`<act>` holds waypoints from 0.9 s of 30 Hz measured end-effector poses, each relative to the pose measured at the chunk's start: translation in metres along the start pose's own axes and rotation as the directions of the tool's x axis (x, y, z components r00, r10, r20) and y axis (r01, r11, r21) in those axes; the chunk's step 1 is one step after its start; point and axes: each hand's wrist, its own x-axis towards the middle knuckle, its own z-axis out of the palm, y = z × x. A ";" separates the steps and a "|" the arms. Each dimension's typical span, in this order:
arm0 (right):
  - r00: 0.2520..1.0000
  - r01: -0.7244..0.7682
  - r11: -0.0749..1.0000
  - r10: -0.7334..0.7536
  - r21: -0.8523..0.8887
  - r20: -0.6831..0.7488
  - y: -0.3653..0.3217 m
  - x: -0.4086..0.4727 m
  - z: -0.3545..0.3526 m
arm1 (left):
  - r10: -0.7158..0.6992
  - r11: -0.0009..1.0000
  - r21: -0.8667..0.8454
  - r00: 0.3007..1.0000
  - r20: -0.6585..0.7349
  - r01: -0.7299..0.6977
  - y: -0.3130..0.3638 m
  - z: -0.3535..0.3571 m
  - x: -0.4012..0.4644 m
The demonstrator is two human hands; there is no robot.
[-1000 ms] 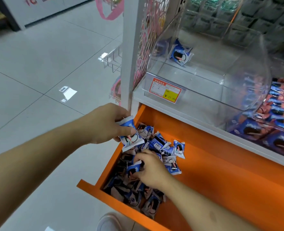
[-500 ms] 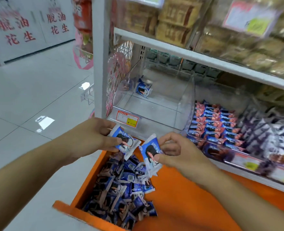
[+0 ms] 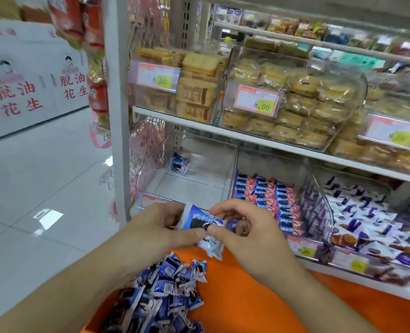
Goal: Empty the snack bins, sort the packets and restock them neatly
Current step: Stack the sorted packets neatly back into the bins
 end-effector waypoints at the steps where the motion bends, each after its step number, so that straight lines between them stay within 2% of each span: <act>1: 1.000 -0.001 1.000 0.001 -0.021 -0.003 0.000 0.000 -0.002 | -0.001 1.000 0.007 1.000 -0.016 0.001 0.001 0.001 0.000; 3: 0.999 -0.036 0.999 0.037 -0.039 0.035 0.006 0.000 -0.006 | -0.008 1.000 -0.004 1.000 -0.020 0.007 0.002 0.003 -0.001; 7: 0.972 -0.165 0.982 0.146 0.094 0.186 0.015 0.006 -0.011 | 0.006 1.000 0.003 1.000 -0.012 -0.006 0.006 0.001 0.004; 14: 0.969 -0.215 0.957 0.183 0.194 0.167 0.019 0.037 0.005 | 0.069 0.993 0.100 0.998 0.009 -0.069 0.006 -0.017 0.026; 23: 0.983 -0.124 0.992 0.122 0.005 0.135 0.008 0.123 0.056 | 0.226 0.946 0.274 0.959 -0.172 -0.174 -0.025 -0.067 0.054; 25: 0.983 -0.136 0.991 0.135 0.001 0.127 0.013 0.143 0.065 | 0.262 0.915 0.370 0.933 -0.248 -0.159 -0.034 -0.081 0.061; 27: 0.979 -0.170 0.985 0.169 0.003 0.113 0.020 0.165 0.071 | 0.297 0.843 0.530 0.901 -0.315 -0.093 -0.048 -0.097 0.070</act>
